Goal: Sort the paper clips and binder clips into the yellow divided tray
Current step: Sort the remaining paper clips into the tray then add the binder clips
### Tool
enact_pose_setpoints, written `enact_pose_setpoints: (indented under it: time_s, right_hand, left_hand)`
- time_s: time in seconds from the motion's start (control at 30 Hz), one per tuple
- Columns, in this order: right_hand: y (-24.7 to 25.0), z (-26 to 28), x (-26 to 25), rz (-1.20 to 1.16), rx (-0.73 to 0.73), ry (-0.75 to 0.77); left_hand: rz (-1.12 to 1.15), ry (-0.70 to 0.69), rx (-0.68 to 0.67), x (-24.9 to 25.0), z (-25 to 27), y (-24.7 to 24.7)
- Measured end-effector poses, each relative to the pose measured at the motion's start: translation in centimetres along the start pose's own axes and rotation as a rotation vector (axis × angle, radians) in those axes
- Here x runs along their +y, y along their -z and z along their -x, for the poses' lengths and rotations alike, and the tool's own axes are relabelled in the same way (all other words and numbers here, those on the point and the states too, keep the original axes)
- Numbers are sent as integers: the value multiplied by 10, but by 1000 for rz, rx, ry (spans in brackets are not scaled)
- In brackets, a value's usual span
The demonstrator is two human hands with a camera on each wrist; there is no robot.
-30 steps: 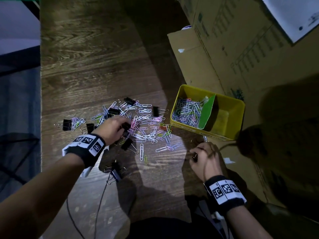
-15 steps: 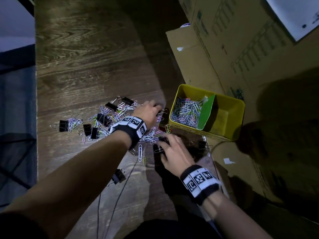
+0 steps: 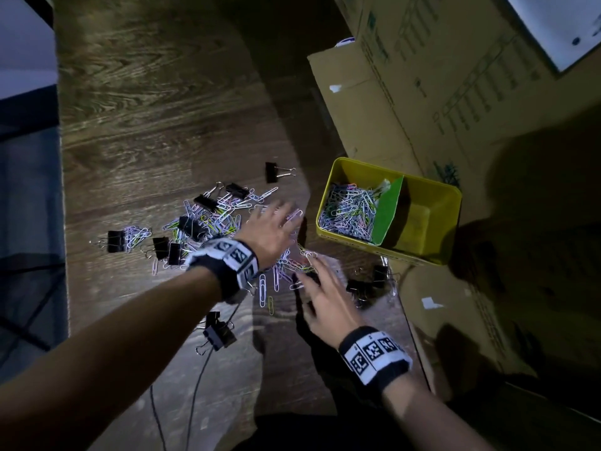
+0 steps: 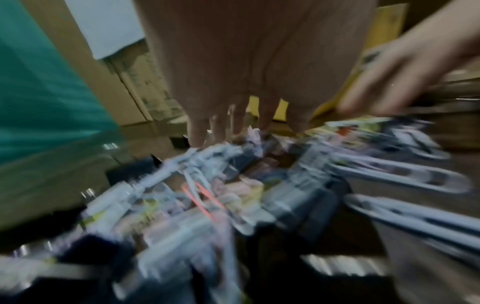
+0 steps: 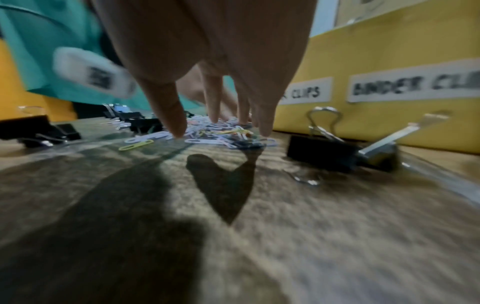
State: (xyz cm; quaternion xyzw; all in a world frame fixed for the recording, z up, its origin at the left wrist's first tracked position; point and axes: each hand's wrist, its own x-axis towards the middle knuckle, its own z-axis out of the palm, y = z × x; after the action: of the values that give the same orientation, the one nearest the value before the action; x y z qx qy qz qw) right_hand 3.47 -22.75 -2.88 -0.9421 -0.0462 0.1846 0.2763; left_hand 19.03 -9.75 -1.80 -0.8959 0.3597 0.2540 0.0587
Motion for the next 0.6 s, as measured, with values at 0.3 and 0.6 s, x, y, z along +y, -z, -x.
enact_pose_setpoints:
  time_s: [0.3, 0.6]
  right_hand:
    - [2, 7, 10, -46, 75, -74]
    - [8, 8, 9, 151, -3, -184]
  left_hand:
    - [111, -137, -102, 55, 59, -45]
    - [88, -15, 9, 23, 56, -38]
